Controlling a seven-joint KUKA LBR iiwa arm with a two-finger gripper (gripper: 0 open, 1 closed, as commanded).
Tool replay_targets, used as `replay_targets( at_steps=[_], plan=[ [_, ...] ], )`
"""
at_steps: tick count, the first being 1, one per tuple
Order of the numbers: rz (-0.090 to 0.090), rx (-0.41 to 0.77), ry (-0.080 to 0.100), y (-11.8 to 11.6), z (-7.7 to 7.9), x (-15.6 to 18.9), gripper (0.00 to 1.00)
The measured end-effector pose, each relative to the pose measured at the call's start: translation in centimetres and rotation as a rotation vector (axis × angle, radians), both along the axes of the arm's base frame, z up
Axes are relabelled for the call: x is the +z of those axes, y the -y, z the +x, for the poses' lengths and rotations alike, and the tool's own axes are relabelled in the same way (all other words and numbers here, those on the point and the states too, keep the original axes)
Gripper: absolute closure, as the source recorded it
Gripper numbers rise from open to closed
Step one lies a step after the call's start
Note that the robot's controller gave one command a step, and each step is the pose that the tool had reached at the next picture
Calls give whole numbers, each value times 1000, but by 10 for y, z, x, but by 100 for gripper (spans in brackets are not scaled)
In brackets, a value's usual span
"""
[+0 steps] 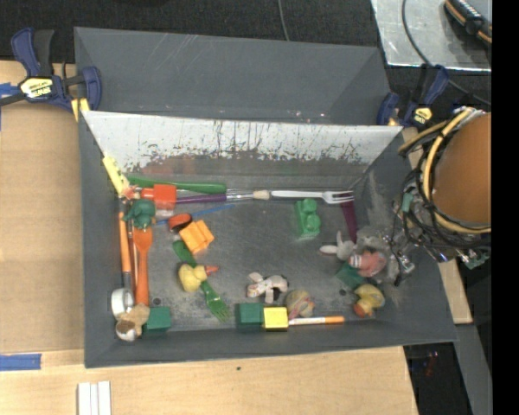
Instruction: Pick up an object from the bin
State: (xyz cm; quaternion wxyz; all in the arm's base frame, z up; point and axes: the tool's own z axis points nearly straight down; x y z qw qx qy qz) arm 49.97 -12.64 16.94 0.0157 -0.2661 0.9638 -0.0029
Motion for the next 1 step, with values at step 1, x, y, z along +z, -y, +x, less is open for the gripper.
replay_targets(
  at_steps=[1],
  plan=[
    [5,-157,8,18,28,-77,100]
  ],
)
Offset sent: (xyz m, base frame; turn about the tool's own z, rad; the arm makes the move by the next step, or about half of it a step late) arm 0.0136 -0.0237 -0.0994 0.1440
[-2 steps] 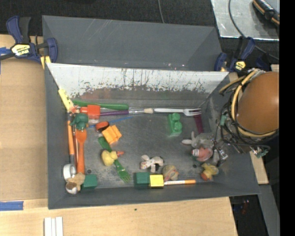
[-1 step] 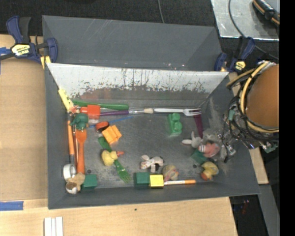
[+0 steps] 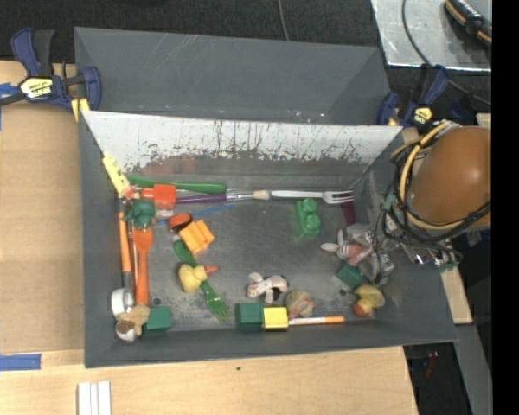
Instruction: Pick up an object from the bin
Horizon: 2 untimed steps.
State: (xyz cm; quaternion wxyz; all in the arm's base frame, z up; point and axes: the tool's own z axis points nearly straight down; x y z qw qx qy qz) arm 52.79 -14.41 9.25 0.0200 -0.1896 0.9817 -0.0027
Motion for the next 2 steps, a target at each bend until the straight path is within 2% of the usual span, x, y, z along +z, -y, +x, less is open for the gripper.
replay_targets(
  at_steps=[1,2],
  plan=[
    [-2,12,29,3,-4,-16,100],
    [3,-54,15,3,59,-5,100]
  ],
)
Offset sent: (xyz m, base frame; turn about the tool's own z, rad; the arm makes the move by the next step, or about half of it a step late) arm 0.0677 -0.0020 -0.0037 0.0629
